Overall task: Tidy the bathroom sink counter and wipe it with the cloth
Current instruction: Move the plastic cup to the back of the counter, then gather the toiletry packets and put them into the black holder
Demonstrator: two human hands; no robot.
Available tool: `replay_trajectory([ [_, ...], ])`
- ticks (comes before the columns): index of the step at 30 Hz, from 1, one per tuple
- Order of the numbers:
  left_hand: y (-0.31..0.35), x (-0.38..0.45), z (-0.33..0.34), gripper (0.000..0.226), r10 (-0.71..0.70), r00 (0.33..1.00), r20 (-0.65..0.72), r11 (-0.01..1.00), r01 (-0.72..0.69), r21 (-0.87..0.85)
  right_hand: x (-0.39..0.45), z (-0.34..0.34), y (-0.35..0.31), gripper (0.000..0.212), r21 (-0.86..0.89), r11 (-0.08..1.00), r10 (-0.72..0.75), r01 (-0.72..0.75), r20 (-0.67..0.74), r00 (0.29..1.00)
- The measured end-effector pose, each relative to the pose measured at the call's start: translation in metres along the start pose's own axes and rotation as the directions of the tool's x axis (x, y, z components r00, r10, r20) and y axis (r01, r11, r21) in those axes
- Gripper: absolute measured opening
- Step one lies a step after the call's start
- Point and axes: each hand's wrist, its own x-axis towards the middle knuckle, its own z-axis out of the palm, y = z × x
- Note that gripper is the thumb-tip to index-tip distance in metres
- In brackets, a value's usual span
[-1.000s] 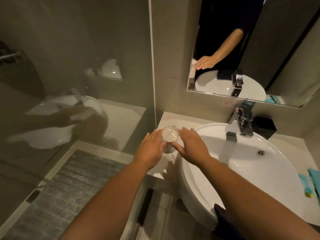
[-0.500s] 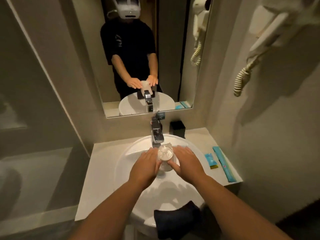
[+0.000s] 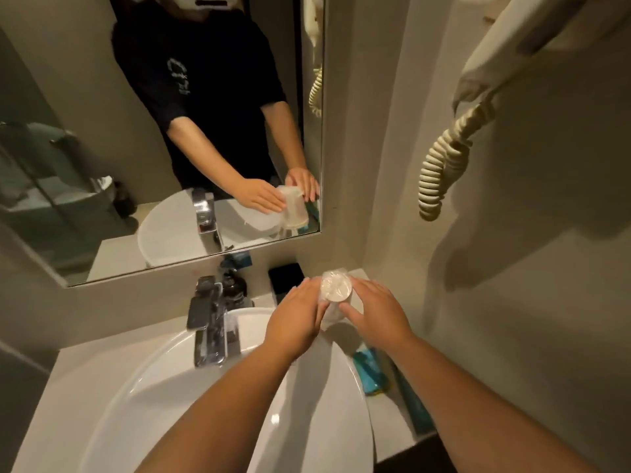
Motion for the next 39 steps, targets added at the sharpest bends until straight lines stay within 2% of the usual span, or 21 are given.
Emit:
replay_trajectory([
  [10,-0.034,0.103,0.075,0.047,-0.127,0.972,0.196,0.98,0.153,-0.124,0.087,0.051,0.079,0.055,0.077,0.986,0.147,-0.149,0.031,0.989],
  [16,-0.049,0.118,0.107,0.04,-0.15,0.966,0.211,0.956,0.196,-0.218,0.101,0.078,0.098,0.054,0.147,0.967,0.205,-0.209,0.042,0.978],
  [24,-0.056,0.123,0.116,0.04,-0.181,0.965,0.19,0.95,0.222,-0.219,0.107,0.088,0.103,0.052,0.237,0.944,0.229,-0.232,0.039,0.973],
  [28,-0.05,0.119,0.111,0.066,-0.3,0.92,0.254,0.936,0.334,-0.106,0.1,0.08,0.097,0.063,0.206,0.944,0.237,-0.259,0.124,0.964],
  [30,-0.042,0.108,0.102,0.068,-0.336,0.908,0.25,0.928,0.364,-0.073,0.086,0.068,0.09,0.066,0.201,0.936,0.264,-0.288,0.138,0.955],
  [32,-0.032,0.082,0.088,0.05,-0.244,0.942,0.23,0.965,0.258,-0.036,0.059,0.051,0.083,0.06,0.153,0.935,0.306,-0.319,0.101,0.946],
  [34,-0.029,0.048,0.076,0.039,-0.087,0.963,0.254,0.994,0.066,0.09,0.017,0.04,0.076,0.047,0.001,0.944,0.329,-0.33,0.076,0.941],
  [36,-0.037,0.02,0.069,0.042,0.005,0.949,0.316,0.964,-0.088,0.25,-0.025,0.04,0.069,0.034,-0.192,0.923,0.36,-0.333,0.13,0.924],
  [39,-0.052,0.005,0.064,0.047,0.03,0.935,0.353,0.928,-0.158,0.339,-0.063,0.051,0.061,0.034,-0.383,0.853,0.461,-0.354,0.236,0.855],
])
